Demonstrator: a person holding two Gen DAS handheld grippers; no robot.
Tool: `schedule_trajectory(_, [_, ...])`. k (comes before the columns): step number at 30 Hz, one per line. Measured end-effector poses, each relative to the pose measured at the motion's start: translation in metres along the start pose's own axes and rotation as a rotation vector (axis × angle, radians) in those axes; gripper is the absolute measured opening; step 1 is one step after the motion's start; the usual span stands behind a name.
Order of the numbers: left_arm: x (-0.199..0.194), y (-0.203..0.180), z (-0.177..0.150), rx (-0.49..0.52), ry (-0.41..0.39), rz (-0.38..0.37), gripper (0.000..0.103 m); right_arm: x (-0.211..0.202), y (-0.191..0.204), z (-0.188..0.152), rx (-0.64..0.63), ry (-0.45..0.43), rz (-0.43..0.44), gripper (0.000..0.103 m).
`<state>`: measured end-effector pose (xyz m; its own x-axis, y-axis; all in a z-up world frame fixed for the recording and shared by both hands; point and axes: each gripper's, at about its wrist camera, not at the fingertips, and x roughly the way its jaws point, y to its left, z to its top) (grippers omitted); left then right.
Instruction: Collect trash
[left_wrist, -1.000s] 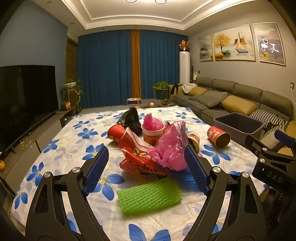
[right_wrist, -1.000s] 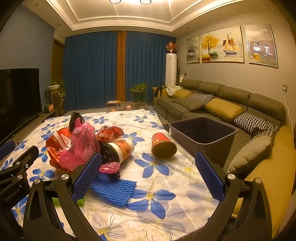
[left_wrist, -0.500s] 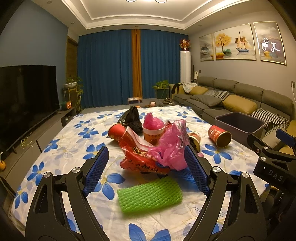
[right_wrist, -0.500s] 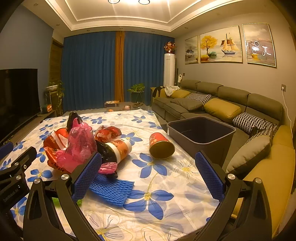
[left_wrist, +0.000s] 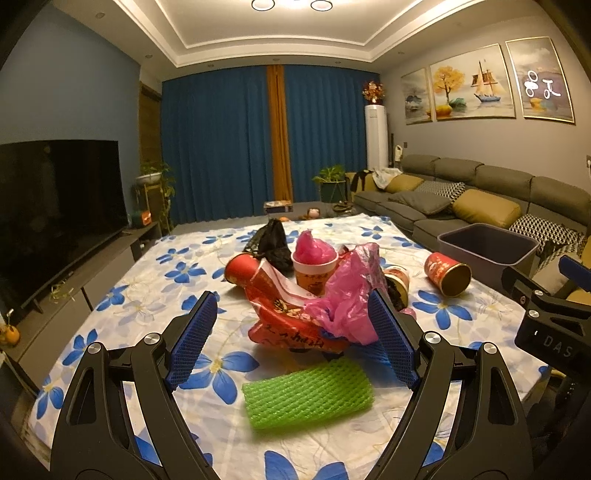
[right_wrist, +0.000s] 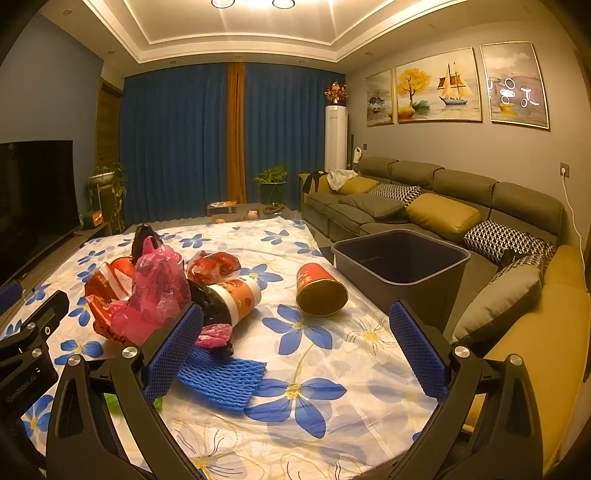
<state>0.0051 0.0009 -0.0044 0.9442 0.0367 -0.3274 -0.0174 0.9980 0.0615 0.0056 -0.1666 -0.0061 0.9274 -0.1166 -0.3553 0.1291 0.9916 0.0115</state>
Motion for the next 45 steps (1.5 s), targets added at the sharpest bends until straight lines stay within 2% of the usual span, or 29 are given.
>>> schedule_trajectory(15, [-0.003,0.003,-0.001,-0.012,-0.003,-0.032,0.082,0.001,0.004,-0.001,-0.007,-0.016,0.006,0.098])
schedule_trajectory(45, [0.003,0.021,-0.008,-0.053,-0.012,-0.029,0.082,0.017,0.021,-0.002,-0.022,0.006,0.036,0.098])
